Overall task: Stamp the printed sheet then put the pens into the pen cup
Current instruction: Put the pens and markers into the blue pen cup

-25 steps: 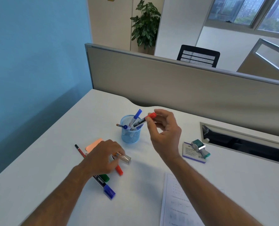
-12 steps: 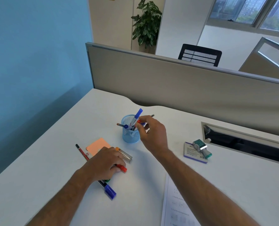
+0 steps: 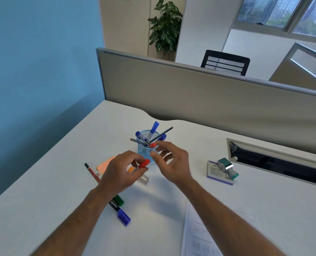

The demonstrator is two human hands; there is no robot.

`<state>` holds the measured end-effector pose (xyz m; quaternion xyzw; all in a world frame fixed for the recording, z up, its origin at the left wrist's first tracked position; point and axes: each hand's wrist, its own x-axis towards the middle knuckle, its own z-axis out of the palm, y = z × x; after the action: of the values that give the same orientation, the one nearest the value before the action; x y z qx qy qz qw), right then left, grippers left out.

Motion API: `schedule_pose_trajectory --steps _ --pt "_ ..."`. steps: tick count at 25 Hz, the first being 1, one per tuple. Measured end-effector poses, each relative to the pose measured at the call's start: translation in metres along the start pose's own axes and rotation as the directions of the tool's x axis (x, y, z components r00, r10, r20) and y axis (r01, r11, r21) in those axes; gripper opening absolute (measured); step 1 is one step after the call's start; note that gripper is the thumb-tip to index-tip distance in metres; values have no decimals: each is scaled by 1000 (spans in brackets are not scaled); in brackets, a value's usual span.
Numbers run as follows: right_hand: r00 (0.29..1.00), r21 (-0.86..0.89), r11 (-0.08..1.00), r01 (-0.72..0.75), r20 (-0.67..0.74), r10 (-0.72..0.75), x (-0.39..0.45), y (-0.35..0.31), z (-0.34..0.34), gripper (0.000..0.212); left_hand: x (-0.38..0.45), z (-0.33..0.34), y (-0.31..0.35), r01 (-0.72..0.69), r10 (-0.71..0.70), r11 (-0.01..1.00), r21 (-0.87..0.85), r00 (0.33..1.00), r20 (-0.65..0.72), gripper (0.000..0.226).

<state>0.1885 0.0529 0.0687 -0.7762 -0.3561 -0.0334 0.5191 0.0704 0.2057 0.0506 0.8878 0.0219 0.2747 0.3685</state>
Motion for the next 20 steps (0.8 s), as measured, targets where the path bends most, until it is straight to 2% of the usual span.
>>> schedule_pose_trajectory --steps 2,7,10,12,16,20 --pt "998 126 992 1 56 -8 -8 -5 0 41 5 0 8 8 -16 996 -87 996 -90 26" --pt "996 160 985 69 49 -78 -17 -14 9 32 10 2 18 31 -38 997 -68 993 -109 35" --pt "996 128 989 73 48 -79 -14 -20 8 28 10 -2 14 53 -57 996 -75 997 -56 38" --pt "996 112 990 91 -10 -90 -9 -25 4 25 10 -10 6 144 -142 987 -64 989 38 36" --pt "976 177 976 126 -199 -90 9 -35 -10 24 6 -35 -24 317 -324 945 79 885 334 35" --pt "959 176 976 131 -271 -80 26 -39 -13 23 -4 -51 -38 344 -433 901 264 695 574 48"
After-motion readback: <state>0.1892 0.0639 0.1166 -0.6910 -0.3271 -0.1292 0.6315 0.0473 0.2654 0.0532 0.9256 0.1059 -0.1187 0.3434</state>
